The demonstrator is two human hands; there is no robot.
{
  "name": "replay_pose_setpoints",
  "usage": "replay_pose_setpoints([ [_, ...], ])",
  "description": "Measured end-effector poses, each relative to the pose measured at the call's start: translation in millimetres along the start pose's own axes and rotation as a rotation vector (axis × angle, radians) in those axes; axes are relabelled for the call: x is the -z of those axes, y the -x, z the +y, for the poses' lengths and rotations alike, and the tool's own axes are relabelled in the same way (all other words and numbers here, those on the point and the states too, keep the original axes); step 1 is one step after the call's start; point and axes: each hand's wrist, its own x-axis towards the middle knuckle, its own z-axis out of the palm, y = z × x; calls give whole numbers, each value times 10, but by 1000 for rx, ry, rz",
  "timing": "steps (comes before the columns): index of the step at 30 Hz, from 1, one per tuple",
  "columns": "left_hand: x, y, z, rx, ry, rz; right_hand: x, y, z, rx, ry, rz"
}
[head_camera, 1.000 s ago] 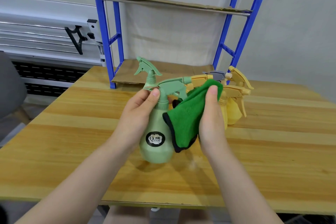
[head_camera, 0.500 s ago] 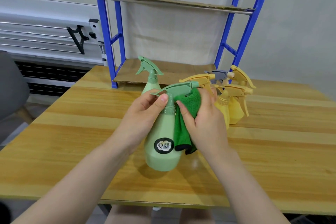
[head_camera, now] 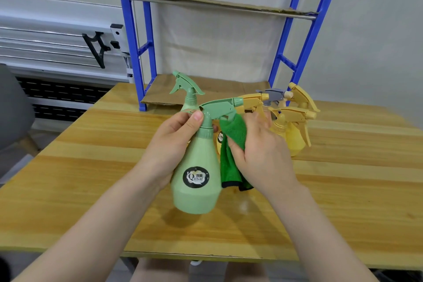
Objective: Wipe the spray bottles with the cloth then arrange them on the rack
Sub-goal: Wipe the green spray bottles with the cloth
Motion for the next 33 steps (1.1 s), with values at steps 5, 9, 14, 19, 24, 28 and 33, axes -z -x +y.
replay_pose_setpoints([
  [5,62,-11,2,50,-13,15,-37,61,13,21,-74,-110],
  [9,61,-17,-28,32,-33,12,-56,75,56,-21,-16,-79],
  [14,99,-26,16,62,-41,-64,-75,112,57,-83,-1,-57],
  [19,289,-65,17,160,-56,-354,-34,93,137,-56,-108,-59],
  [24,388,-112,-11,126,-50,-586,-45,106,123,-184,-301,-178],
  [28,310,-100,-41,-17,-122,-556,-126,151,128,-244,-489,-237],
  [33,288,-29,-16,-182,-249,-459,-33,212,224,-391,-700,-86],
])
